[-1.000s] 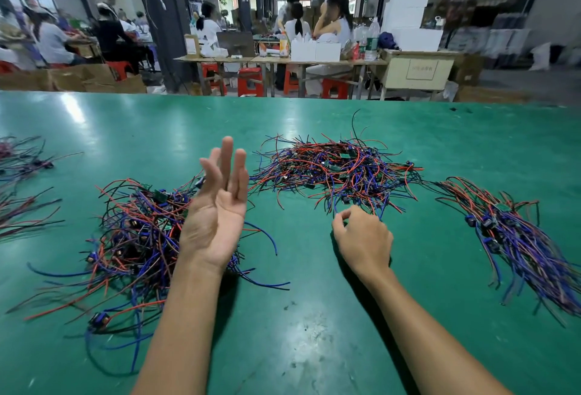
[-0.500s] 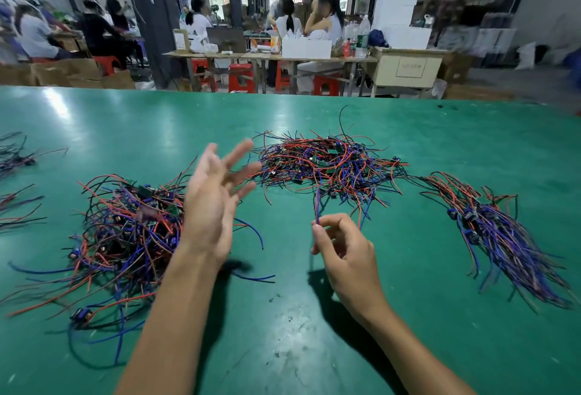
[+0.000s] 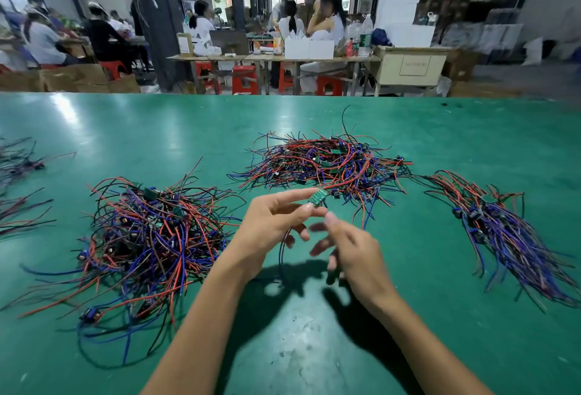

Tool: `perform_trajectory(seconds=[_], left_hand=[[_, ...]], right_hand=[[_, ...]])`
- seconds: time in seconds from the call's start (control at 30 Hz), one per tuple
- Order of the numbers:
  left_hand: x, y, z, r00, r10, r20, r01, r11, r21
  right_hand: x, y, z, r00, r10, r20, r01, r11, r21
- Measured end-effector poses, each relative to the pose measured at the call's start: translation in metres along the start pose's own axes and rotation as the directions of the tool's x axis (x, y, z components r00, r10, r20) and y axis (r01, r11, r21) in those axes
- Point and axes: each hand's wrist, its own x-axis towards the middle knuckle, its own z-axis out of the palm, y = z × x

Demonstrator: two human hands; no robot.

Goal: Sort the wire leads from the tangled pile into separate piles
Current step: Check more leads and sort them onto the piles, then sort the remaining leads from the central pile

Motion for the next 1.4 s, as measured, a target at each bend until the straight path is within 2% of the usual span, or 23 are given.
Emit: perform_trajectory(seconds=[0.03,0.1,0.2,0.23,0.3,0.4,0.47,0.67,0.83,1.03,1.13,1.23,1.33,1.4], left_hand=[[-0.001,0.002,0.001,0.999,0.046,0.026,-0.047,0.996,0.076],[-0.001,0.003,0.004,0.991,0.124,0.052,-0.132,0.973,0.19],[-0.001,-0.001,0.01,0.974,0.225,0.027,-0.207,0.838,0.505],[-0.001,-0.001,0.011,0.97,0.242,0.031,-0.219,0.803,0.555],[-0.002,-0.001,0.014,0.979,0.197,0.053,-0.198,0.847,0.493],[-0.003,0.003,0.022,0.999,0.0,0.044,-0.01,0.973,0.231],[-0.003,0.003,0.026,0.994,-0.098,0.038,0.093,0.988,0.124],[-0.005,-0.001,0.032,0.982,-0.172,0.078,0.16,0.977,0.142],[-0.005,-0.004,0.042,0.987,-0.161,0.019,0.158,0.983,0.097],[-0.007,-0.009,0.051,0.992,-0.107,-0.071,0.112,0.99,0.082],[-0.007,-0.014,0.054,0.987,-0.08,-0.142,0.101,0.985,0.141],[-0.006,-0.017,0.055,0.983,-0.074,-0.169,0.105,0.978,0.182],[-0.005,-0.015,0.055,0.984,-0.103,-0.143,0.132,0.968,0.214],[-0.005,-0.013,0.055,0.984,-0.147,-0.102,0.167,0.96,0.223]], right_hand=[[0.004,-0.004,-0.004,0.997,0.065,-0.036,-0.06,0.988,0.14],[0.01,-0.009,-0.013,0.988,0.128,-0.09,-0.09,0.936,0.34],[0.012,-0.01,-0.024,0.978,0.134,-0.161,-0.056,0.908,0.416],[0.012,-0.01,-0.026,0.976,0.142,-0.164,-0.059,0.902,0.429],[0.013,-0.009,-0.029,0.977,0.159,-0.139,-0.081,0.888,0.453],[0.013,-0.009,-0.029,0.985,0.142,-0.102,-0.088,0.907,0.413],[0.012,-0.009,-0.029,0.991,0.112,-0.074,-0.078,0.929,0.361],[0.012,-0.005,-0.029,0.998,0.022,-0.059,-0.009,0.978,0.207],[0.013,-0.002,-0.023,0.996,-0.039,-0.083,0.051,0.988,0.147],[0.011,0.001,-0.017,0.988,0.156,-0.001,-0.144,0.918,0.369],[0.01,0.002,-0.008,0.989,0.145,0.023,-0.14,0.879,0.456],[0.011,0.006,0.003,0.984,0.172,-0.047,-0.135,0.889,0.437],[0.016,0.015,0.006,0.966,0.23,-0.115,-0.174,0.913,0.369],[0.02,0.017,0.004,0.951,0.27,-0.151,-0.189,0.895,0.405]])
